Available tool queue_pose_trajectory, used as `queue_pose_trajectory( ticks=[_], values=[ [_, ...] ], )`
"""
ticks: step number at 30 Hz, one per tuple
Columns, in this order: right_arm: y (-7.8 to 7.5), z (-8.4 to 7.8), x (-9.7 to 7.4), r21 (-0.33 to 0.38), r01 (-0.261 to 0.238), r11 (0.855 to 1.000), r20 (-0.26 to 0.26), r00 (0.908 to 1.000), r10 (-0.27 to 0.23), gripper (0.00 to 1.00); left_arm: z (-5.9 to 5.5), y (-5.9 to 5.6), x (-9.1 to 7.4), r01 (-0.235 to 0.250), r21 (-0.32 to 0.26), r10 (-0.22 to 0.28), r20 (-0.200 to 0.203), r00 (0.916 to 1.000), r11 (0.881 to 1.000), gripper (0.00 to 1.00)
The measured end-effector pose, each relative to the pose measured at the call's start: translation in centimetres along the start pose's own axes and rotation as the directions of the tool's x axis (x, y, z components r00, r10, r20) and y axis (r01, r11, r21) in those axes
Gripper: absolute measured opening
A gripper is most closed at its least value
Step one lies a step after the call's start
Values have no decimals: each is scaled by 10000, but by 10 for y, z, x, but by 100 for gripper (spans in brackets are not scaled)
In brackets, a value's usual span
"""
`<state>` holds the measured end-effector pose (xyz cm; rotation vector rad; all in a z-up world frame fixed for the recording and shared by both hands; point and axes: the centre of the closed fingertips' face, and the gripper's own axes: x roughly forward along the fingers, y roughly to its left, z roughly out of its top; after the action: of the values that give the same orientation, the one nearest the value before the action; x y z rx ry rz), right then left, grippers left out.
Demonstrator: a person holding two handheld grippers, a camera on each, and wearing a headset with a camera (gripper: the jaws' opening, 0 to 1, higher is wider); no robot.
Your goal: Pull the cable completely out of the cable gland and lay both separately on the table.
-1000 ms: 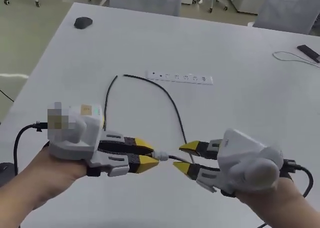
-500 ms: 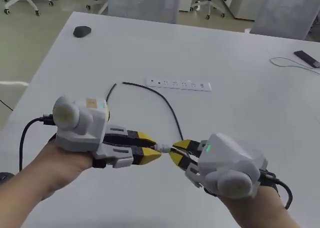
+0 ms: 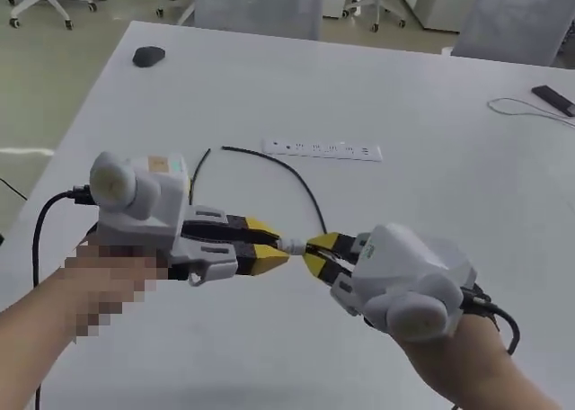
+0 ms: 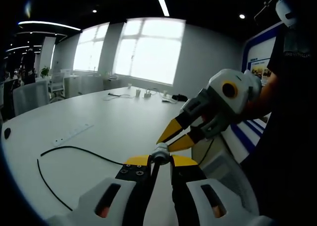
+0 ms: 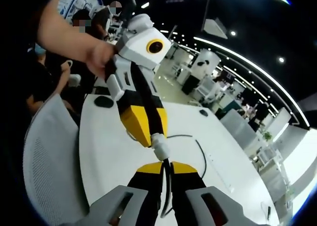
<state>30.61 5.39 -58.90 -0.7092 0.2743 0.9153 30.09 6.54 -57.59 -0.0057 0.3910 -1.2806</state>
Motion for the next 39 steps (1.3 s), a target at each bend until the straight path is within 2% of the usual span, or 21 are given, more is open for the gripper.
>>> queue_pose_trajectory(
  ticks=[9,13,25,34,36,38,39],
  values=[
    [0,-10,-4,623,15,9981,-89,10000,-10,0,-2,-3,2,-3,43,3,32,10000,10000,15],
    [-3,-19,-5,1202,100,9927,-209,9998,-75,0,-4,-1,3,-56,-93,56,-19,10000,9999,15],
    [-9,-38,-8,2061,434,9776,-442,9984,-350,0,-8,-3,4,-140,-234,140,-21,9999,9996,15],
    [-14,-57,-10,2973,752,9518,-787,9954,-541,0,-9,-3,4,-177,-435,181,89,9998,9989,15],
    [-15,-63,-10,3242,864,9420,-957,9937,-582,0,-10,-4,5,-165,-453,169,87,9998,9988,15],
    [-17,-71,-11,3670,1025,9246,-1189,9909,-627,0,-11,-5,6,-139,-508,144,87,9999,9986,15],
    [-18,-73,-11,3658,1051,9247,-1196,9907,-653,0,-11,-5,6,-118,-524,123,95,9999,9986,15]
  ],
)
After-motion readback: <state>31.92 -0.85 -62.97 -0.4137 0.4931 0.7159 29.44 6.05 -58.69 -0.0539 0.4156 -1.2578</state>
